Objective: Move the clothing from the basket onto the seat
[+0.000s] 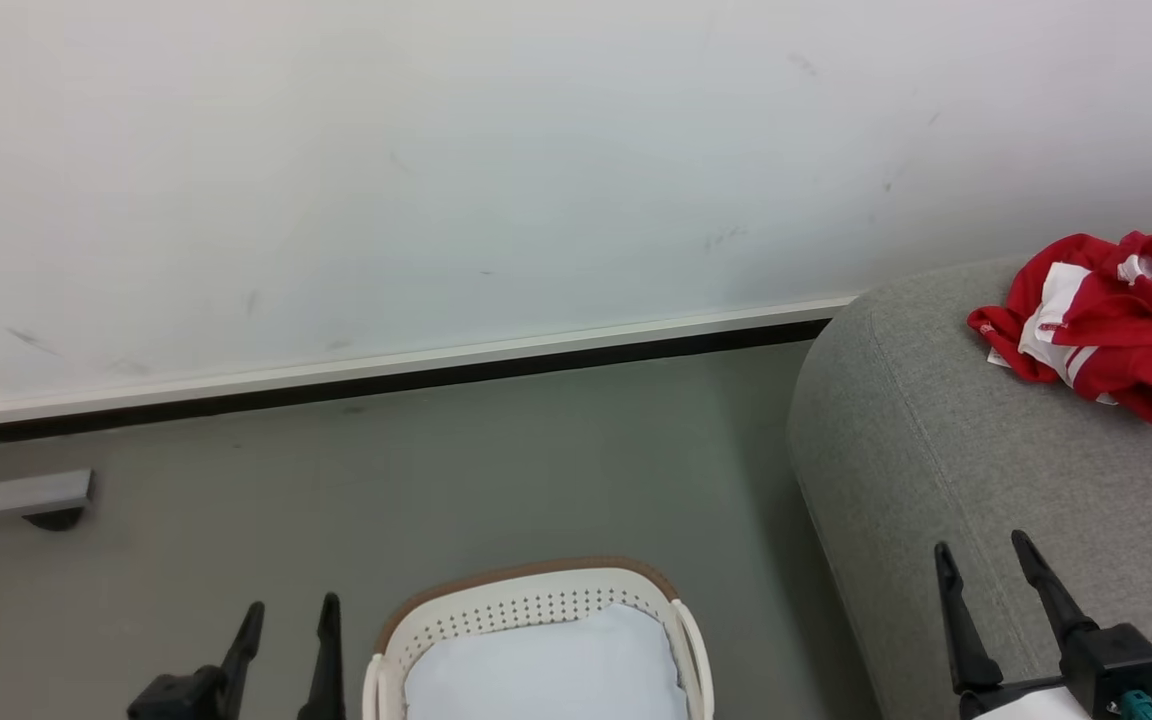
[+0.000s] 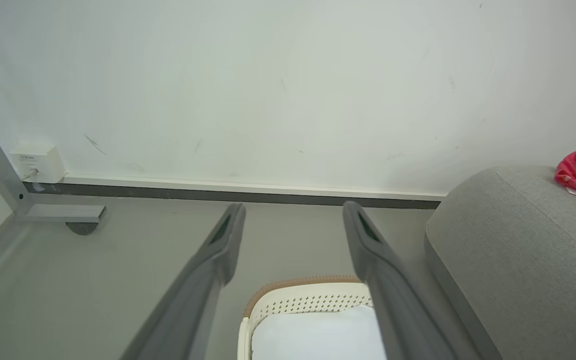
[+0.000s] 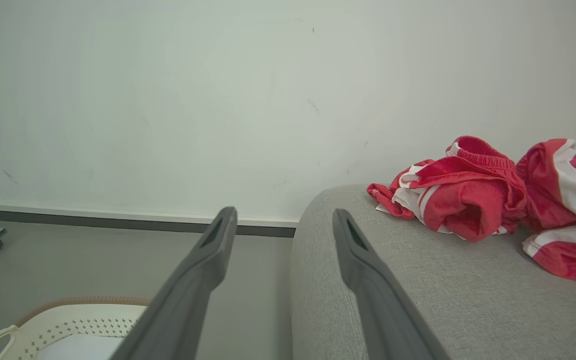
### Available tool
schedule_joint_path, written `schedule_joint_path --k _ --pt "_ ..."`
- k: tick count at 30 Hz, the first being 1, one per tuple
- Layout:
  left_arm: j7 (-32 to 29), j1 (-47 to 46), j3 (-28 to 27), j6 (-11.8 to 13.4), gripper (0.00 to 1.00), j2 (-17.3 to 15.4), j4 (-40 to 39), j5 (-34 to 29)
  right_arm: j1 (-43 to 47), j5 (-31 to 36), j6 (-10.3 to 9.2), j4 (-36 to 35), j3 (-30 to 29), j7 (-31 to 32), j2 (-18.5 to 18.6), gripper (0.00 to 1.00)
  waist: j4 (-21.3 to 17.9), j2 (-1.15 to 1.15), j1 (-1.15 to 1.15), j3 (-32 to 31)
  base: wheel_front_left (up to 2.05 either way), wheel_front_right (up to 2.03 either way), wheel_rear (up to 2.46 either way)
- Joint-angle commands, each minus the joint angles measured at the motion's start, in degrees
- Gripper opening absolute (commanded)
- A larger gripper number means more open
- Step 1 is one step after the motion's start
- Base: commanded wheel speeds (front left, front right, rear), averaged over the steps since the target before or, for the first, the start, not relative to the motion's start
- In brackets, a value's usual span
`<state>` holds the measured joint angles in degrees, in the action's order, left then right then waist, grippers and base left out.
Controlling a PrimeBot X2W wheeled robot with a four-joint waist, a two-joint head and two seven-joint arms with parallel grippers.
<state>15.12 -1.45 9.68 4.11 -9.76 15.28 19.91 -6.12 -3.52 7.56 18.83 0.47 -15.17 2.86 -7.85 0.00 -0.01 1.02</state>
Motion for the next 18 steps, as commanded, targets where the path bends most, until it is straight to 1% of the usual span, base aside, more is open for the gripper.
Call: schedule_joint_path --k 1,9,18 --pt "0.03 0.91 -0.78 -0.44 1.00 0.36 0.10 -0.97 0.13 -0.48 -0.15 0.56 0.41 0.05 0.05 1.00 0.10 0.00 0.01 -0.08 0.00 0.00 0.00" --pt "0.03 2.21 -6.28 -3.23 1.00 3.74 0.23 -4.80 0.91 -1.65 -0.15 2.70 2.53 0.05 0.08 1.00 0.67 0.00 0.01 -0.91 0.00 0.00 0.00" --pt "0.04 2.43 -9.90 -5.51 1.00 5.66 0.68 -7.82 0.92 -2.03 -0.15 4.06 2.99 0.05 0.07 1.00 0.85 0.00 0.01 -1.50 0.00 0.00 0.00"
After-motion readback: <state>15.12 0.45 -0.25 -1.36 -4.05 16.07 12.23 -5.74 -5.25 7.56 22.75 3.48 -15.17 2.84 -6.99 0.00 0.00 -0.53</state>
